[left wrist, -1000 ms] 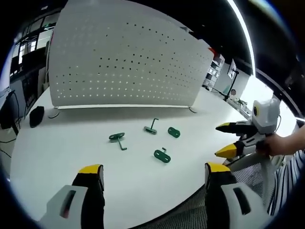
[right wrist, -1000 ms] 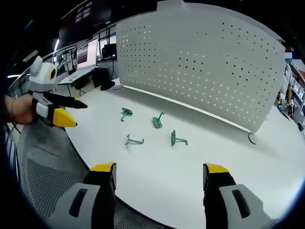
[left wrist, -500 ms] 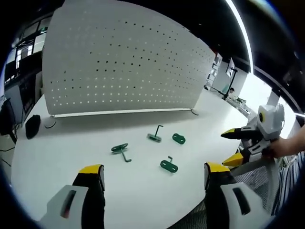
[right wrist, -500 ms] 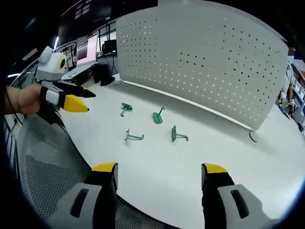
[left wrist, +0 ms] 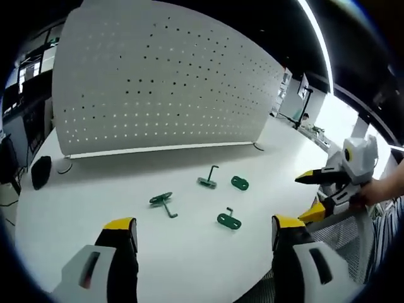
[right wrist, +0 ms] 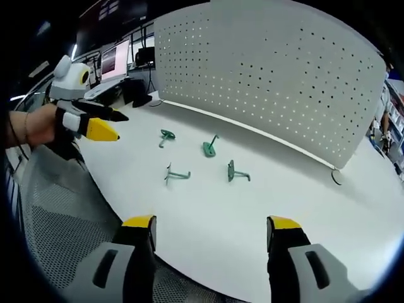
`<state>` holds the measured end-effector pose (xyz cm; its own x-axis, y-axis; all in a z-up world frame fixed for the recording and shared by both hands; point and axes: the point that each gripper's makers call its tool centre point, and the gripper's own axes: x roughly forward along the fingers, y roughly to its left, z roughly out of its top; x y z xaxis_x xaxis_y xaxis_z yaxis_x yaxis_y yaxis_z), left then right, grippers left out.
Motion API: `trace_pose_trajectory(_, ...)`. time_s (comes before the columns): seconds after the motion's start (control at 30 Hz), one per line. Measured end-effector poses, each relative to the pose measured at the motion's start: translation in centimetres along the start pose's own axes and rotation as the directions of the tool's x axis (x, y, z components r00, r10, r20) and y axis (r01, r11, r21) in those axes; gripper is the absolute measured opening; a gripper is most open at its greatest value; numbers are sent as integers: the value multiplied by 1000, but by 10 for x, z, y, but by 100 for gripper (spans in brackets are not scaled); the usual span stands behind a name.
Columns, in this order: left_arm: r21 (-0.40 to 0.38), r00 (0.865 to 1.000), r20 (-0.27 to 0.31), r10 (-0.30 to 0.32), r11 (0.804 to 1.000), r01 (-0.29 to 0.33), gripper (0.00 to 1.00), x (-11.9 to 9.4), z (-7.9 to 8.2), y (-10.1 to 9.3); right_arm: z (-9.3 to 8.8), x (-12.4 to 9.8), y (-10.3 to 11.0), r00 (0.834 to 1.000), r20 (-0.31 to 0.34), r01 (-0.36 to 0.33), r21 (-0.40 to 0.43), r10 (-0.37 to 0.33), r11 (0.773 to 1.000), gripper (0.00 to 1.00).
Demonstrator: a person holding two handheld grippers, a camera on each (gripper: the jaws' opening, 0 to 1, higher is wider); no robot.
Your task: Insert the hook assembly into the mounting plate slot until the hook locks in place.
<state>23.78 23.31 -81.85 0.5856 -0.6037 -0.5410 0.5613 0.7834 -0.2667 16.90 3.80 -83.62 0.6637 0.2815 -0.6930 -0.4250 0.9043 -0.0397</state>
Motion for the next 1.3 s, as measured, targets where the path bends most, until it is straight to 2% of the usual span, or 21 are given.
trace_pose_trajectory(0.37, 81, 999, -36, -27, 996, 30, 88, 26, 12, 14, -1, -1, -5, 1000, -2, 13, 13, -13, 1000, 65)
trace_pose_trajectory(0.67, 103, 991, -106, -80, 990, 91, 85, 55, 3, 18, -1, -2, -8, 1000, 0, 21, 30, -21, 999, 63)
trace_pose_trajectory(1.03, 146, 983, -158, -97, 982, 121, 74, 84, 1, 31, -4, -2, -11, 1000, -8, 29, 47, -28, 998, 60)
trace_pose_trajectory(1.3, 170, 974, -198, -112, 975, 147, 60, 99, -2, 40, -3, -2, -17, 999, -2, 46, 57, -46, 997, 56)
